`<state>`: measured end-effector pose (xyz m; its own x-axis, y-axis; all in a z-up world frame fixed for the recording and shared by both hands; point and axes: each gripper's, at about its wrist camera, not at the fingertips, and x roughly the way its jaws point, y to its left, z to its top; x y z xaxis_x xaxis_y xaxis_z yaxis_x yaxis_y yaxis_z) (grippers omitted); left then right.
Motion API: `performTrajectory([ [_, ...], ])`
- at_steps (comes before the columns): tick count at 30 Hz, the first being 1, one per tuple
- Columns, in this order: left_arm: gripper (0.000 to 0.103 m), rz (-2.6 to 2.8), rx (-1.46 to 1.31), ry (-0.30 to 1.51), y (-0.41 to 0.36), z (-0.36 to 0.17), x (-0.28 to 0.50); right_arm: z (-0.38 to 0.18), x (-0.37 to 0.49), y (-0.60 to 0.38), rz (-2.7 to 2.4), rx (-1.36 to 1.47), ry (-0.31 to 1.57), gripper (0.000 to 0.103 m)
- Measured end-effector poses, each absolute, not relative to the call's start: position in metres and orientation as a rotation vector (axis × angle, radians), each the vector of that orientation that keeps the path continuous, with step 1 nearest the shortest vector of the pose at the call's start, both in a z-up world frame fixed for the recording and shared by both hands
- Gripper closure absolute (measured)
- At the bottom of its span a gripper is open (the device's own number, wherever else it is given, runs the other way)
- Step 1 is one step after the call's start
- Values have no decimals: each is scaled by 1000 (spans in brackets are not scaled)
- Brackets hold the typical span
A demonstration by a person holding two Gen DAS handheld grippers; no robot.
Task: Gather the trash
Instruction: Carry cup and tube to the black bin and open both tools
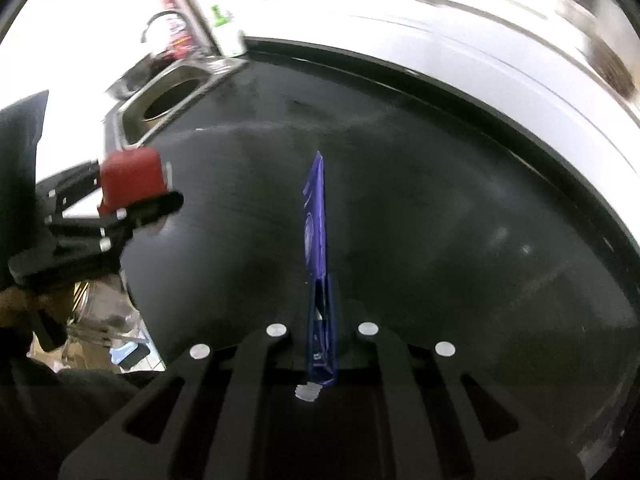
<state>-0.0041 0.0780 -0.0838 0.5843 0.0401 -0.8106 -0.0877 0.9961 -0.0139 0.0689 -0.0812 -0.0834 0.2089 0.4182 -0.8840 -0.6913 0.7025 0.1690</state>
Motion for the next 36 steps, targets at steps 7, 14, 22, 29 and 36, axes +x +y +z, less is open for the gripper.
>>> performTrajectory([
  [7, 42, 246, -151, 941, 137, -80, -76, -62, 38, 14, 960, -343, 1083, 96],
  [14, 42, 485, -271, 939, 210, -81, -159, -52, -23, 133, 1214, -431, 1072, 96],
  [22, 42, 737, -425, 942, 285, -102, -250, -64, -101, 257, 1461, -565, 1072, 96],
  [29, 42, 837, -522, 926, 339, -135, -295, -101, -158, 336, 1551, -692, 1118, 96],
  [36, 42, 838, -555, 929, 379, -172, -304, -144, -185, 383, 1556, -814, 1131, 96],
])
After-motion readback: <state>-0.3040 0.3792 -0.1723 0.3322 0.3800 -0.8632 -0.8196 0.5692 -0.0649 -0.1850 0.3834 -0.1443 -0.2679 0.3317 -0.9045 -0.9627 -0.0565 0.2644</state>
